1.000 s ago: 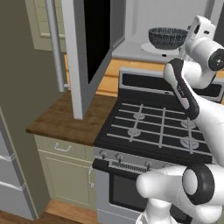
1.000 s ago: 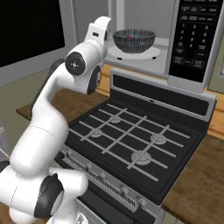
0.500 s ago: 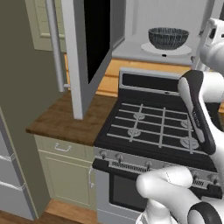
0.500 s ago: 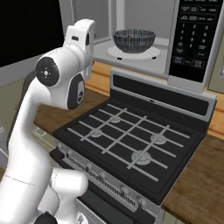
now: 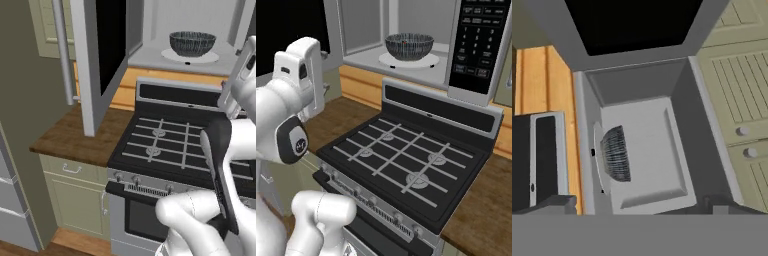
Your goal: Pick the tomato from the sink and place it in the bowl. Then pick the bowl and place it in the microwave. Then close the microwave door and press the start button.
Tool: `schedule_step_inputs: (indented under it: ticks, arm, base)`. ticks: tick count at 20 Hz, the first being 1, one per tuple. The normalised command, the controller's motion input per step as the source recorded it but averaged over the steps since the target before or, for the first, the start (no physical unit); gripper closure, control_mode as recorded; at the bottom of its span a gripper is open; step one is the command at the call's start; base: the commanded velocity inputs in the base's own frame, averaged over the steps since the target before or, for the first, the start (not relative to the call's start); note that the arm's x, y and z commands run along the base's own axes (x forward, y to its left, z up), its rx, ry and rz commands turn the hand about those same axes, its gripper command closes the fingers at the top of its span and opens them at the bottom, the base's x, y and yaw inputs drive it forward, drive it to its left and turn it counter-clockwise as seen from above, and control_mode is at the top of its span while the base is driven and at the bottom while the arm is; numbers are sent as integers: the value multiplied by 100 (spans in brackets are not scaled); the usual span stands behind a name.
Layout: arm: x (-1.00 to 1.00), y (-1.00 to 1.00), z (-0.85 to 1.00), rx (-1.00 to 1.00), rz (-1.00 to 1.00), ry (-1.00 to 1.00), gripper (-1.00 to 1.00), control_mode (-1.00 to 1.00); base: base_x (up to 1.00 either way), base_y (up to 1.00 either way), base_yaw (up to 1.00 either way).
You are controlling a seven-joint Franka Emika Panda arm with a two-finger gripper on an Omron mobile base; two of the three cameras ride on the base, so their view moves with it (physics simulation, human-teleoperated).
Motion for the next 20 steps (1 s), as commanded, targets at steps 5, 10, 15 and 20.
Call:
schedule_step_inputs:
  ticks: [5,10,15,20]
  arm:
    - [-100,75,-25,14,-4,-10,-100,-100]
    - [-61,98,-17,0,-19,-2,-100,-100]
    - [-48,95,-2,0,-27,-1,-100,-100]
    - [-26,100,-25,3,-11,-1,-100,-100]
  base:
    - [0,0,0]
    - [0,0,0]
    - [0,0,0]
    - [0,0,0]
